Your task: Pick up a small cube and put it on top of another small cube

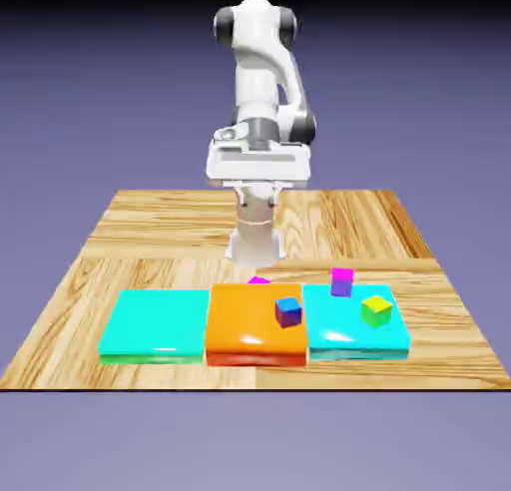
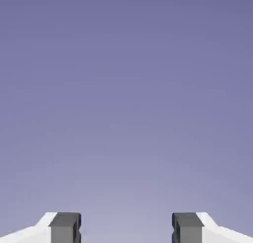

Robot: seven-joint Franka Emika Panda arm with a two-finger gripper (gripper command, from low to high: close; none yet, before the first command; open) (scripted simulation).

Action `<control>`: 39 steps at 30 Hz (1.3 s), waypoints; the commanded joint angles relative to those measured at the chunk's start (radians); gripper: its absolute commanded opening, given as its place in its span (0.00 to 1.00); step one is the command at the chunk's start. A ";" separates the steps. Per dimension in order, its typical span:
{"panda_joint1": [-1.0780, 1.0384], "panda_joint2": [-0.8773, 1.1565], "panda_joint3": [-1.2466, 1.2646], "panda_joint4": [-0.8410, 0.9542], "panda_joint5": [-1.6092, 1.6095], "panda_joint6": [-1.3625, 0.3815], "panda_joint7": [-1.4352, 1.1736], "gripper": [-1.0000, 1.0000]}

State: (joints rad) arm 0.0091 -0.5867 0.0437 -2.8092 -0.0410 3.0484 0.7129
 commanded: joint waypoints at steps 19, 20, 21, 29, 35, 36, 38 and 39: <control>-0.079 -0.251 0.689 0.013 -0.701 0.152 -0.478 0.50; -0.087 -0.263 0.725 0.014 -0.744 0.157 -0.507 0.50; -0.094 -0.275 0.761 0.014 -0.786 0.163 -0.535 0.50; -0.154 -0.370 1.051 0.019 -1.125 0.205 -0.764 0.50; -0.199 -0.442 1.268 0.023 -1.379 0.237 -0.936 0.50; -0.206 -0.454 1.305 0.024 -1.421 0.243 -0.964 0.50; -0.221 -0.477 1.377 0.025 -1.506 0.253 -1.022 0.50; -0.229 -0.489 1.413 0.026 -1.548 0.259 -1.050 0.50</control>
State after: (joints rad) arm -0.2195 -1.0760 1.4571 -2.7831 -1.5894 3.3069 -0.3373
